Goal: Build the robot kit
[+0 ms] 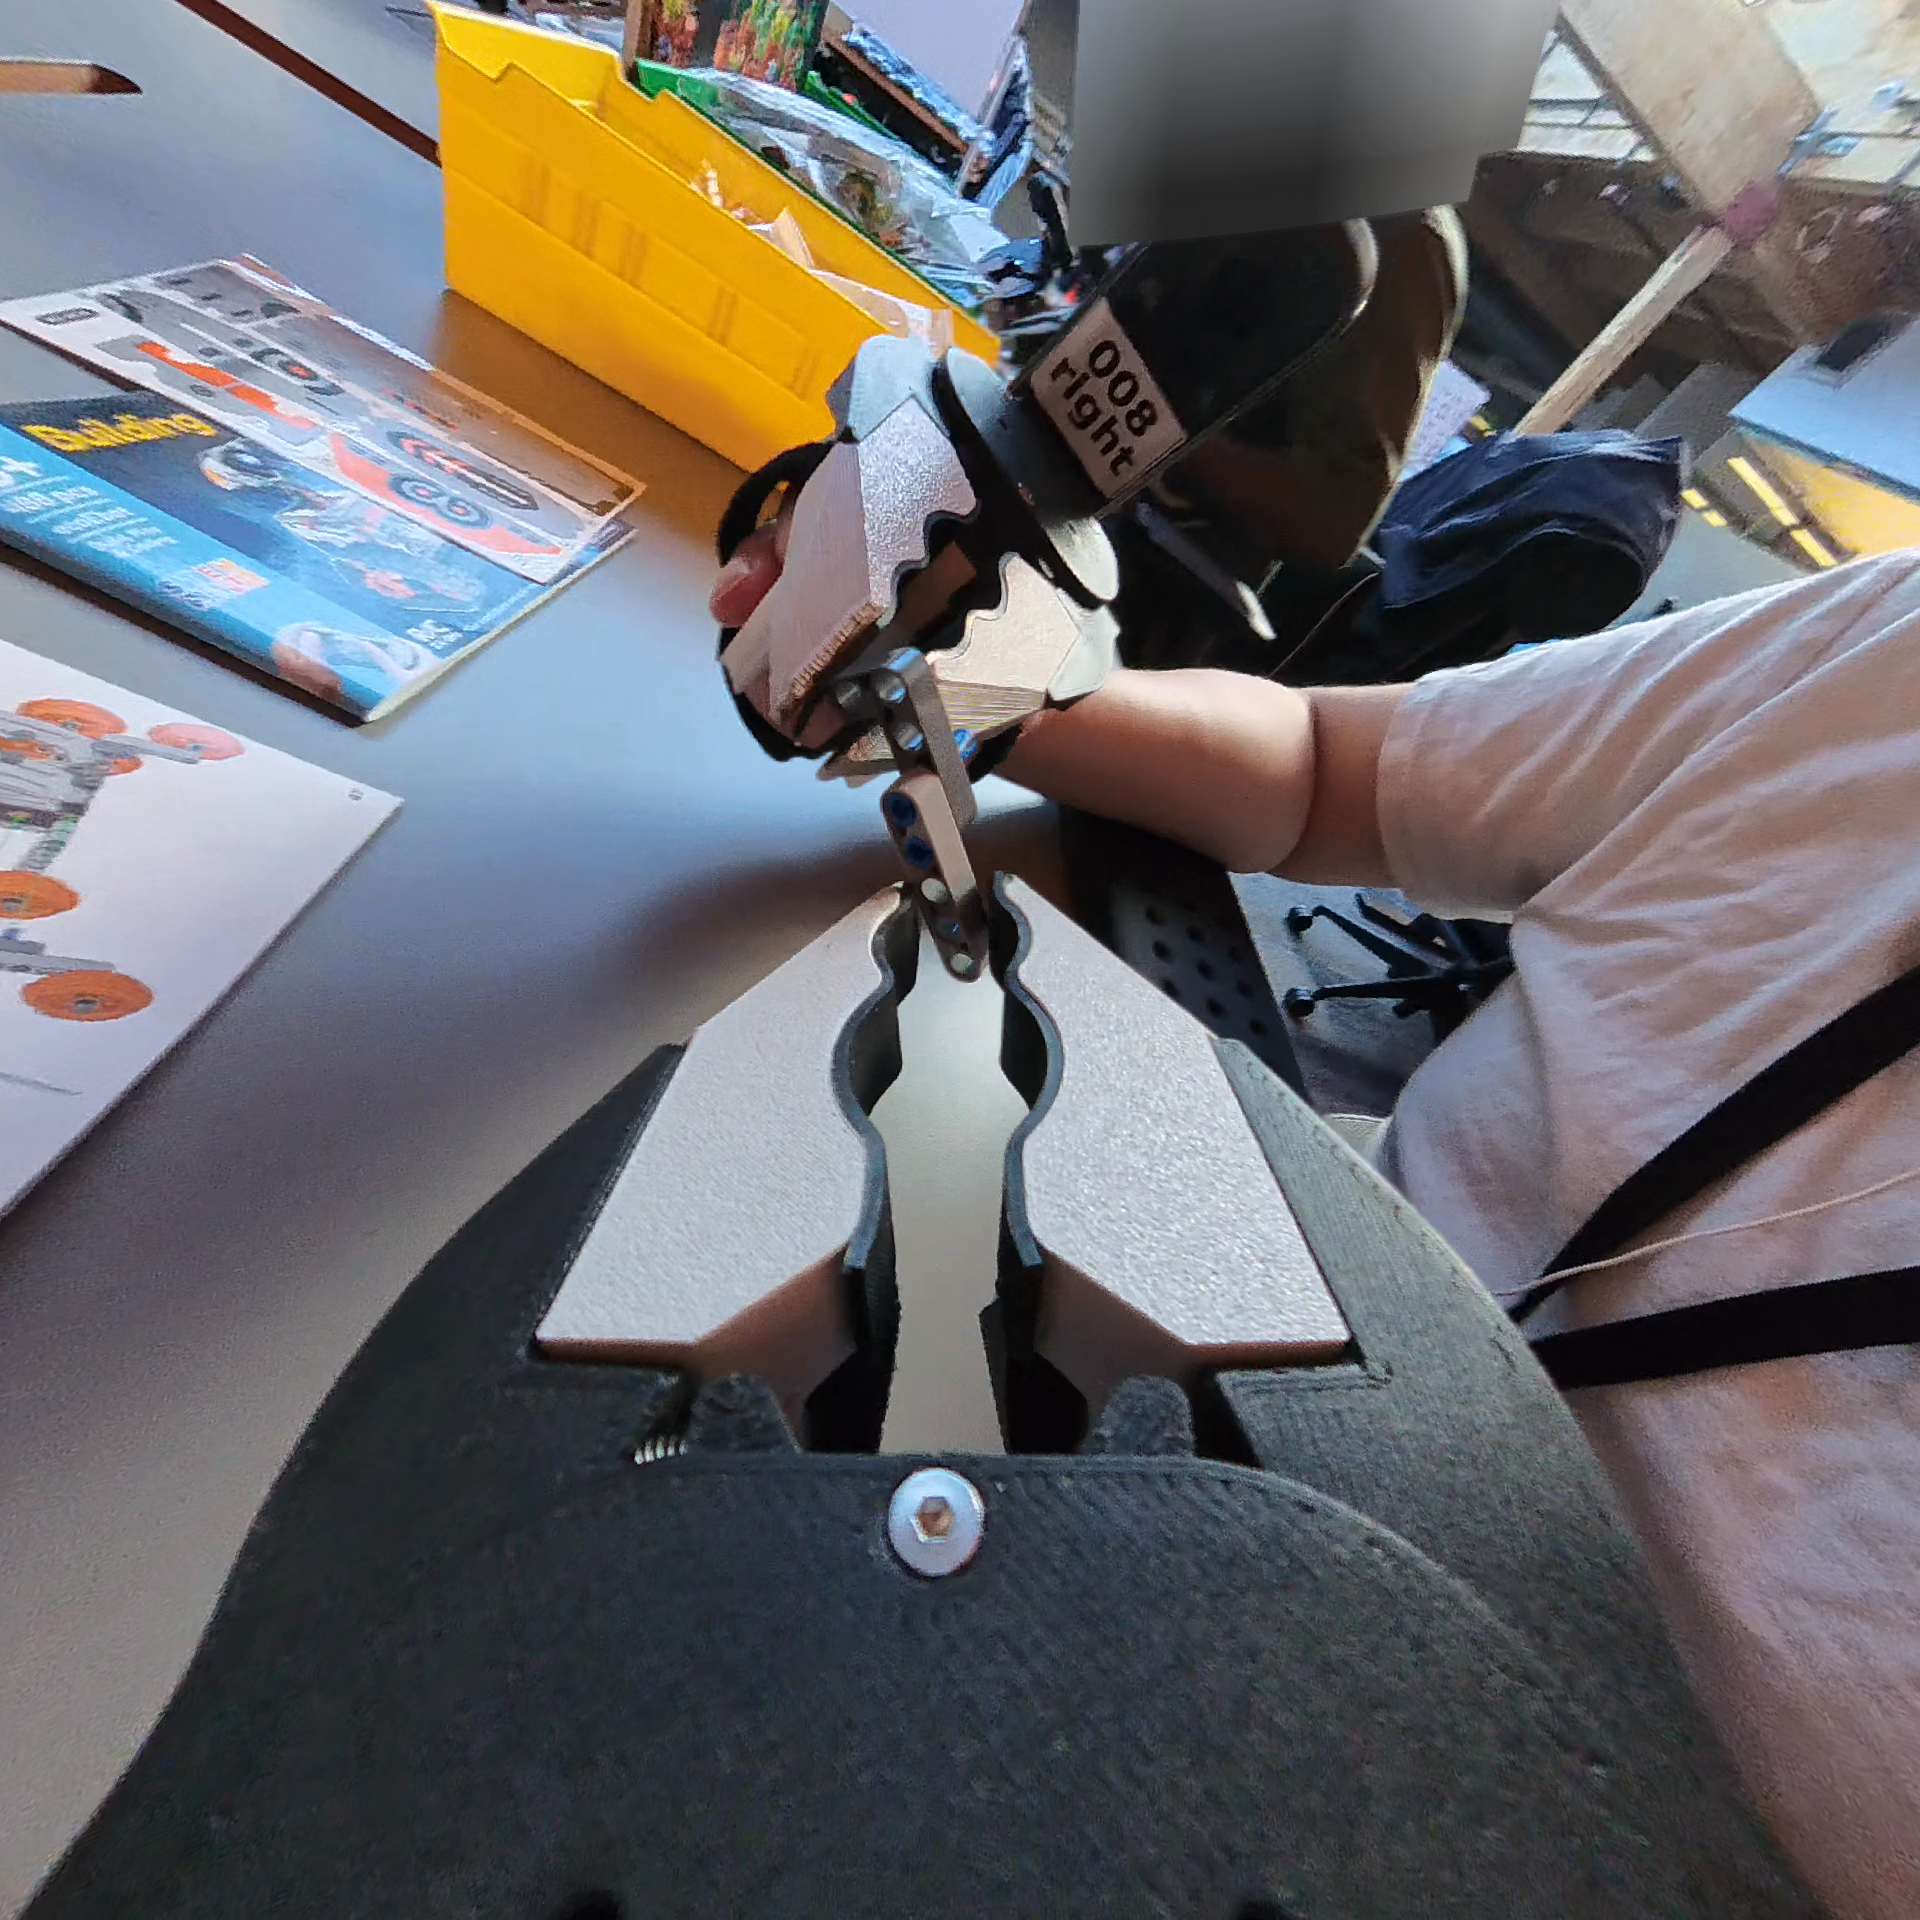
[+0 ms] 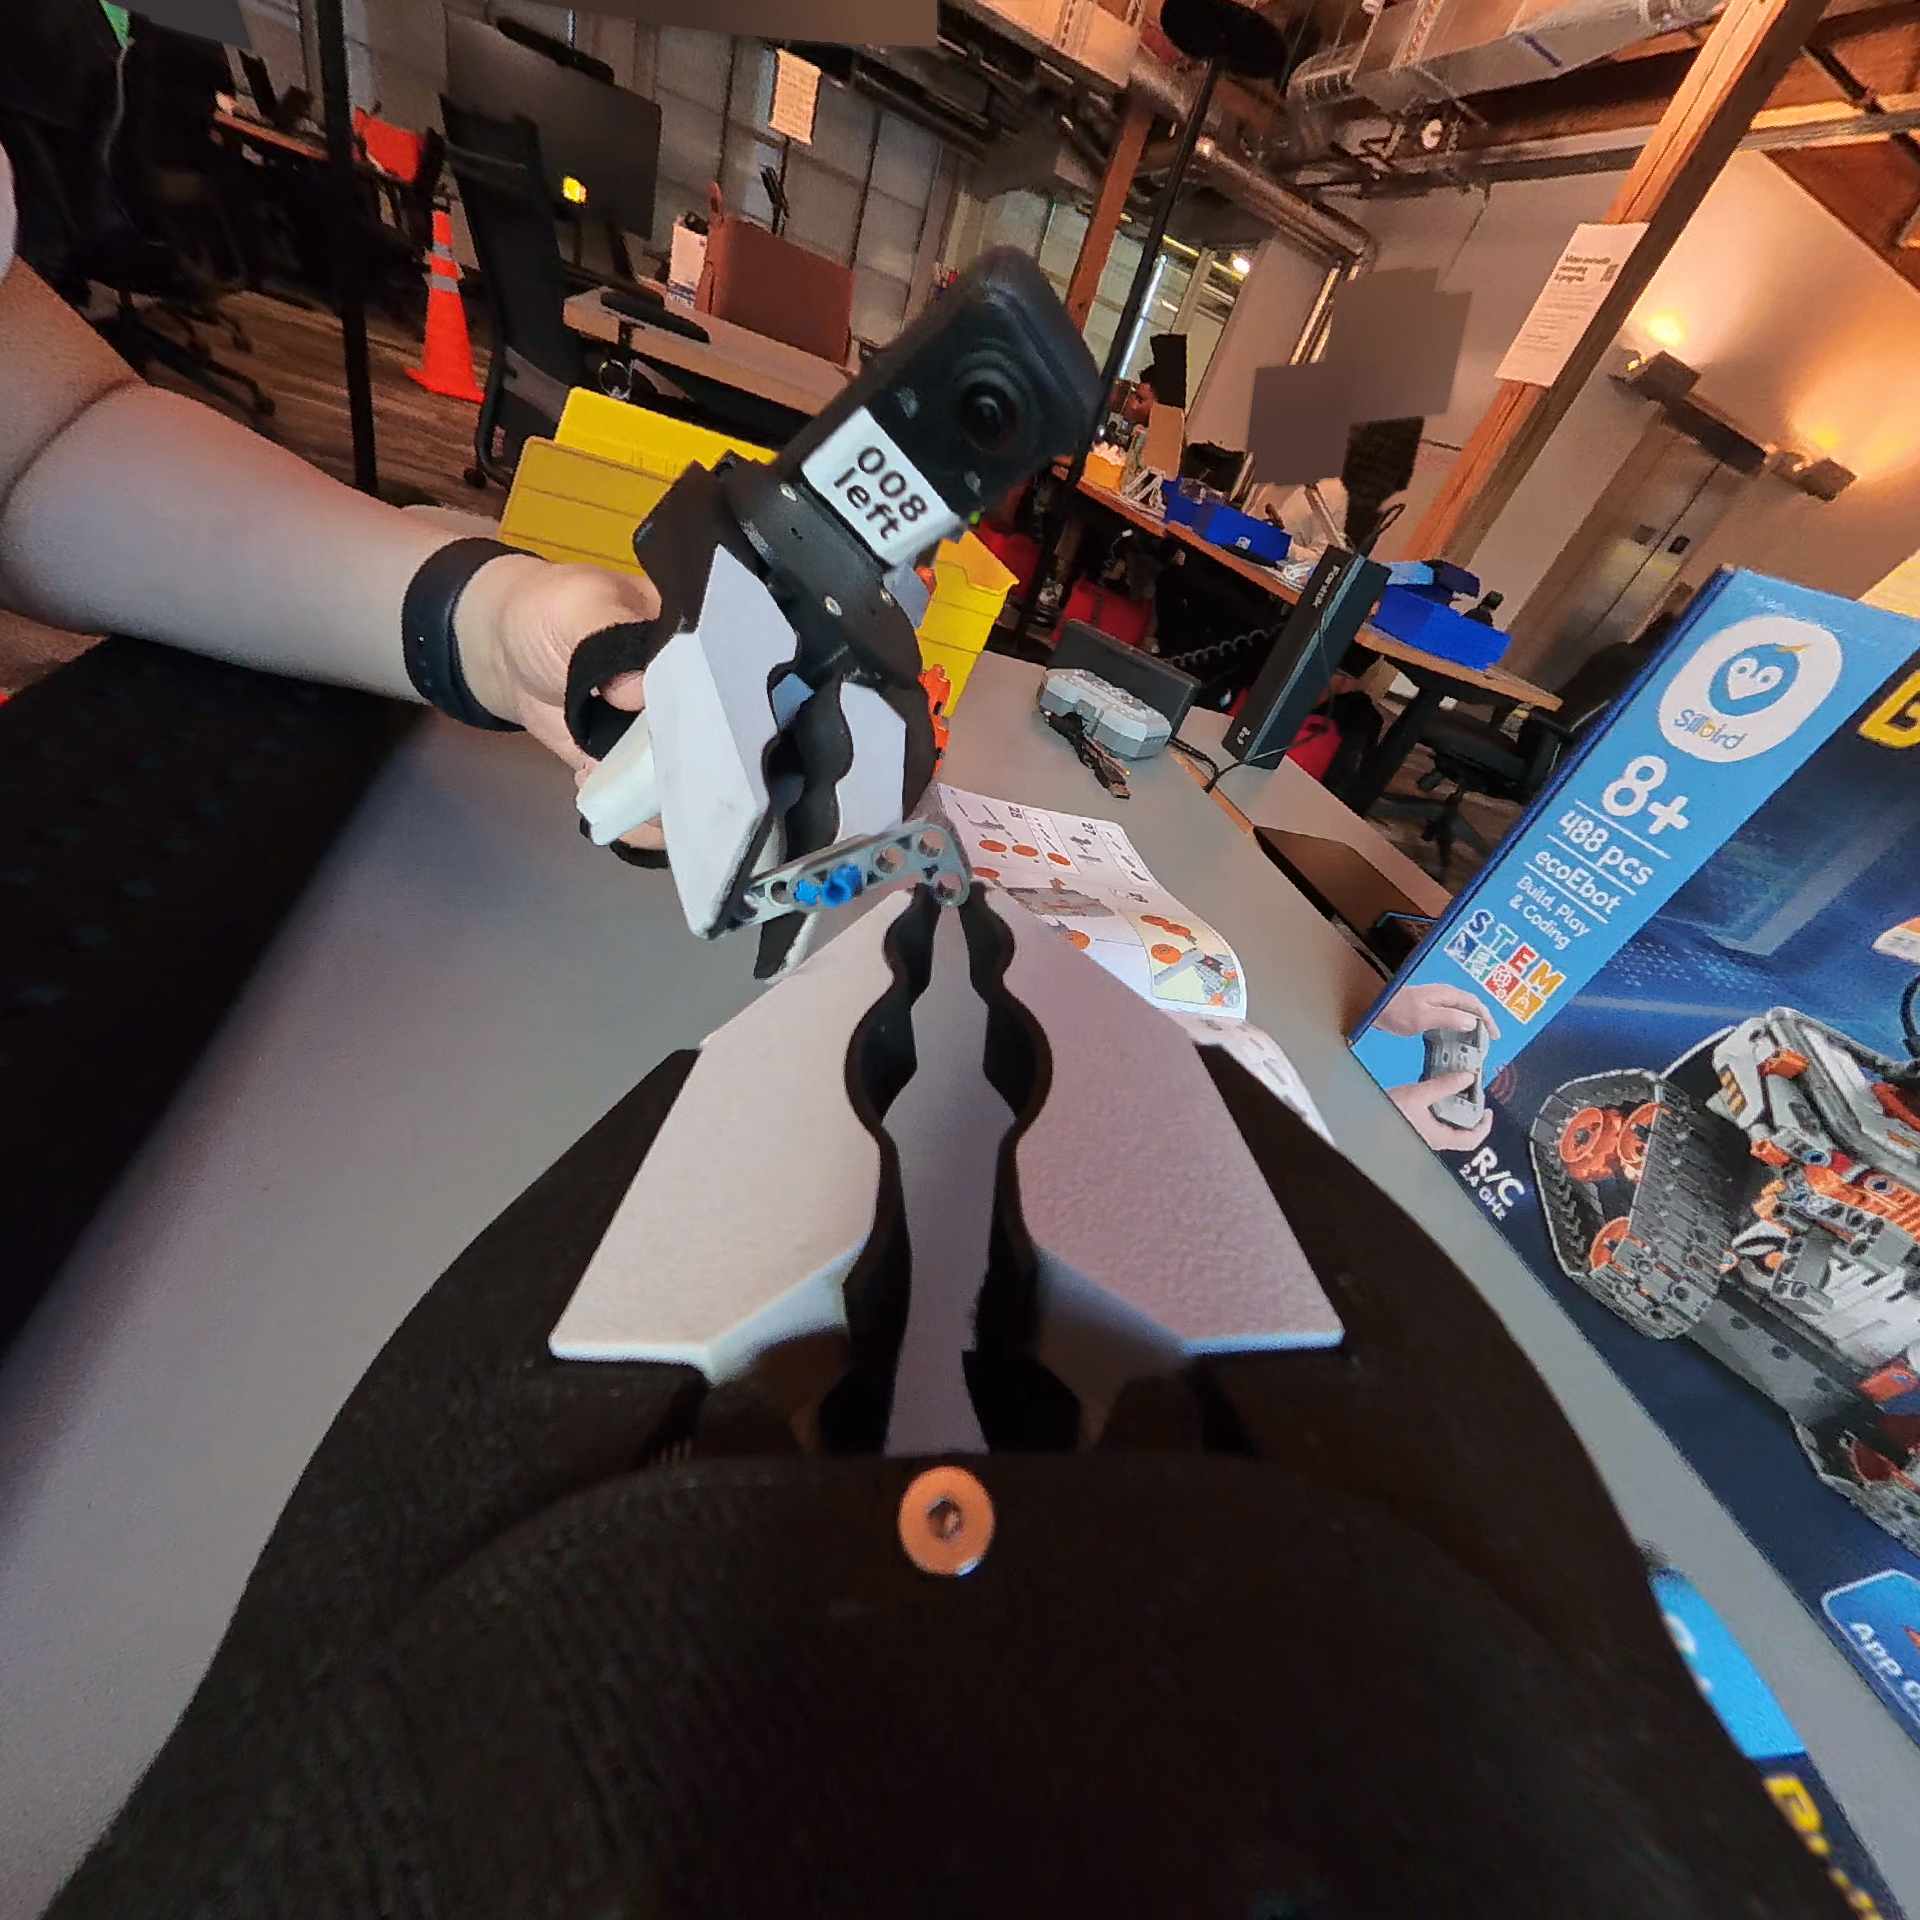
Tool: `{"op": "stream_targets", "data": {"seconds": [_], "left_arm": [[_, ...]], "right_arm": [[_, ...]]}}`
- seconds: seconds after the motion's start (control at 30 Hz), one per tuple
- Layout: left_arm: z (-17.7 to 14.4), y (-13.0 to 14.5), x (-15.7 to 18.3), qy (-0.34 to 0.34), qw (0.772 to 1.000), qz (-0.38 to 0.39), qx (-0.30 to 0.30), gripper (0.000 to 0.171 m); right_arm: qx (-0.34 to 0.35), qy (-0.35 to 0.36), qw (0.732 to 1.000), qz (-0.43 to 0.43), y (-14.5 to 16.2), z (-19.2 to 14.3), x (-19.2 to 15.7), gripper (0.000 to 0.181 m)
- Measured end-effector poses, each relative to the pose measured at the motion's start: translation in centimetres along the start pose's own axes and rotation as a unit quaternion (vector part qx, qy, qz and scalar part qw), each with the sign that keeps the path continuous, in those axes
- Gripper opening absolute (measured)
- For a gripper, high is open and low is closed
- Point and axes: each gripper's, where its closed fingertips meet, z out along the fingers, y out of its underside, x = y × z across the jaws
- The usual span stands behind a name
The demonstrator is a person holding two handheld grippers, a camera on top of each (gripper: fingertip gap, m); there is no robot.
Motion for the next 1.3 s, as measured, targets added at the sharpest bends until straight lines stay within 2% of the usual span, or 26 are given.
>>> {"op": "stream_targets", "data": {"seconds": [0.1,0.17,0.2,0.27,0.3,0.37,0.4,0.5,0.63,0.83,1.07,1.17,1.3], "left_arm": [[-1.2,-0.5,-2.3,-0.086,0.996,0.01,0.005,0.005],[-3.3,-1.4,-5.1,-0.196,0.98,0.003,0.019,0.005],[-4.9,-1.7,-6.8,-0.269,0.963,0.002,0.025,0.005],[-8.9,-1.9,-9.6,-0.411,0.911,0.021,0.023,0.005],[-10.4,-2.0,-10.4,-0.46,0.887,0.038,0.014,0.005],[-12.0,-1.6,-11.2,-0.516,0.854,0.063,-0.019,0.005],[-12.1,-1.4,-11.4,-0.529,0.845,0.072,-0.031,0.005],[-11.8,-0.8,-11.9,-0.542,0.834,0.087,-0.054,0.005],[-11.7,-0.5,-12.2,-0.541,0.835,0.084,-0.059,0.005],[-12.0,-0.7,-12.2,-0.543,0.835,0.077,-0.05,0.005],[-11.7,-0.7,-12.2,-0.537,0.84,0.069,-0.042,0.005],[-11.4,-0.8,-12.0,-0.525,0.848,0.063,-0.031,0.005],[-10.4,-1.2,-11.3,-0.488,0.872,0.04,-0.001,0.005]], "right_arm": [[-0.038,0.03,0.999,0.017,1.7,0.1,1.3,0.008],[-0.076,0.049,0.996,0.024,3.2,0.1,2.2,0.016],[-0.095,0.05,0.994,0.032,3.9,0.2,2.3,0.016],[-0.126,0.048,0.99,0.043,5.3,0.4,2.4,0.016],[-0.14,0.045,0.988,0.046,5.8,0.5,2.2,0.016],[-0.165,0.036,0.984,0.051,6.8,0.8,1.8,0.016],[-0.176,0.032,0.983,0.05,7.2,0.9,1.6,0.016],[-0.201,0.033,0.978,0.037,8.0,1.0,1.4,0.015],[-0.225,0.056,0.972,0.049,8.9,0.6,2.4,0.015],[-0.205,0.071,0.97,0.107,8.6,0.1,3.5,0.014],[-0.206,0.07,0.97,0.111,8.7,0.1,3.4,0.014],[-0.209,0.066,0.969,0.111,8.7,0.2,3.2,0.014],[-0.21,0.061,0.969,0.111,8.7,0.3,3.0,0.014]]}}
